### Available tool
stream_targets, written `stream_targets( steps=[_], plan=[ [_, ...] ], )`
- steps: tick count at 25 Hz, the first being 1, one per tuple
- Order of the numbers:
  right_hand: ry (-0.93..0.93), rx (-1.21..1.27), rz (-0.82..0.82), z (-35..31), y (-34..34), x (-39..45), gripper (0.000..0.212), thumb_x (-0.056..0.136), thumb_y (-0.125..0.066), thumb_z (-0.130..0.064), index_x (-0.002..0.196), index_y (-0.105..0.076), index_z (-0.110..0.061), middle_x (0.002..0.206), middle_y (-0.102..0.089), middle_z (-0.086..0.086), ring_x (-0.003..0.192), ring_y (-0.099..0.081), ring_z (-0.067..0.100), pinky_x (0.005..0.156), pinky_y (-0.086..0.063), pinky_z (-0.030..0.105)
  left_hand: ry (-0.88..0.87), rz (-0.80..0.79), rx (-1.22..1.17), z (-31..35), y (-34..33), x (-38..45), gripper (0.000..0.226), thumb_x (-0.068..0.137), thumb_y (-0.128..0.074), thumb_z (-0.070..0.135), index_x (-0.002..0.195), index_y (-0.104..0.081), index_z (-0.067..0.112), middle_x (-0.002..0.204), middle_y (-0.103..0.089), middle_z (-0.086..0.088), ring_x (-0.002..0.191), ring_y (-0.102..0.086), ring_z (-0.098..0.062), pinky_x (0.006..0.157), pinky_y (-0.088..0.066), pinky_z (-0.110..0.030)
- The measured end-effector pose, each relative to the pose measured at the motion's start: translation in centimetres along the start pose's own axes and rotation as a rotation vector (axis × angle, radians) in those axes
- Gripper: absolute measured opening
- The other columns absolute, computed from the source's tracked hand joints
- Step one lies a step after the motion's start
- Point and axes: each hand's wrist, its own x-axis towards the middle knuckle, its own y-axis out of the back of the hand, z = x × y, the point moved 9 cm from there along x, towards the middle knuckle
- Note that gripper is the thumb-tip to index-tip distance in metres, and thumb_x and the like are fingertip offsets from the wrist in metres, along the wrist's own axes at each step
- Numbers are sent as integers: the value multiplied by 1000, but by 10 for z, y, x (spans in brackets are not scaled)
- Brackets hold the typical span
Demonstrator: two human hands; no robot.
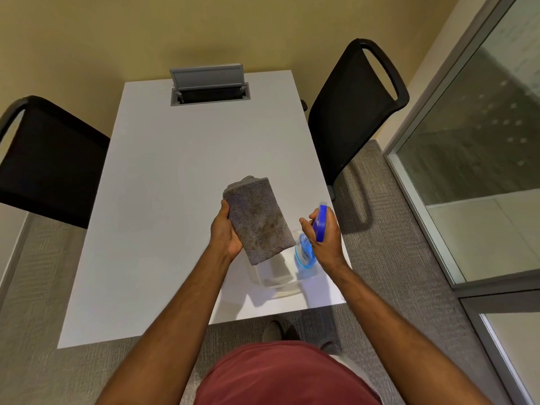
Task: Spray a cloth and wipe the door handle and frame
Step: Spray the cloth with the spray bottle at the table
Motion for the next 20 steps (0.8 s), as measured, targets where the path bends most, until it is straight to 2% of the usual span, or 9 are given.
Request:
stream_targets(
  steps=[3, 7, 9, 11, 13, 15, 18, 20],
  plan=[
    [-52, 21, -13, 19, -7, 0, 23, 94, -69, -2, 106, -49, -3, 88, -51, 0, 73, -54, -6, 69, -50, 12, -12, 13, 15, 3, 3, -1, 52, 109, -40, 50, 138, -62, 13, 136, -69, -14, 131, -61, -33, 116, -44, -56],
    [-78, 19, -19, 33, -13, 3, 24, 93, -70, -3, 105, -49, -6, 88, -49, 1, 72, -52, -5, 69, -48, 11, -21, 13, 19, 6, 1, -4, 50, 110, -39, 49, 136, -62, 13, 133, -70, -14, 123, -65, -32, 106, -51, -55],
    [-89, 25, -44, 36, -16, 6, 25, 93, -71, -5, 107, -51, -6, 92, -51, 1, 76, -53, -3, 71, -48, 12, -25, 12, 27, 8, 1, -4, 50, 110, -39, 49, 136, -63, 14, 133, -70, -14, 124, -65, -32, 108, -49, -55],
    [-112, 43, -71, 39, -17, 9, 29, 92, -73, -10, 113, -53, -7, 101, -54, 4, 85, -56, 7, 75, -50, 13, -22, 12, 32, 8, 0, -4, 50, 110, -39, 49, 135, -63, 14, 131, -71, -14, 125, -64, -32, 111, -47, -56],
    [-121, 53, -94, 43, -17, 9, 33, 90, -74, -24, 115, -54, -13, 110, -57, 8, 93, -59, 18, 80, -52, 16, -19, 15, 30, 7, 1, -4, 50, 109, -39, 49, 136, -63, 13, 131, -71, -14, 126, -64, -33, 112, -46, -56],
    [-102, 39, -134, 46, -18, 6, 33, 88, -72, -32, 114, -56, -18, 111, -58, 11, 100, -61, 26, 86, -53, 24, -20, 15, 30, 7, 1, -3, 51, 109, -40, 49, 137, -62, 13, 133, -70, -14, 128, -63, -33, 114, -45, -56],
    [-67, 7, -166, 46, -15, 3, 39, 87, -74, -34, 117, -56, -16, 110, -60, 6, 101, -62, 30, 89, -54, 35, -24, 15, 36, 7, -1, -2, 51, 109, -40, 49, 138, -62, 13, 133, -70, -14, 128, -63, -33, 113, -46, -56],
    [-80, -21, -177, 46, -10, 6, 46, 86, -79, -32, 122, -55, -15, 112, -61, 6, 96, -65, 29, 86, -56, 34, -29, 4, 37, 8, -7, -3, 51, 109, -40, 49, 138, -61, 13, 134, -70, -15, 127, -63, -33, 110, -48, -55]
  ],
)
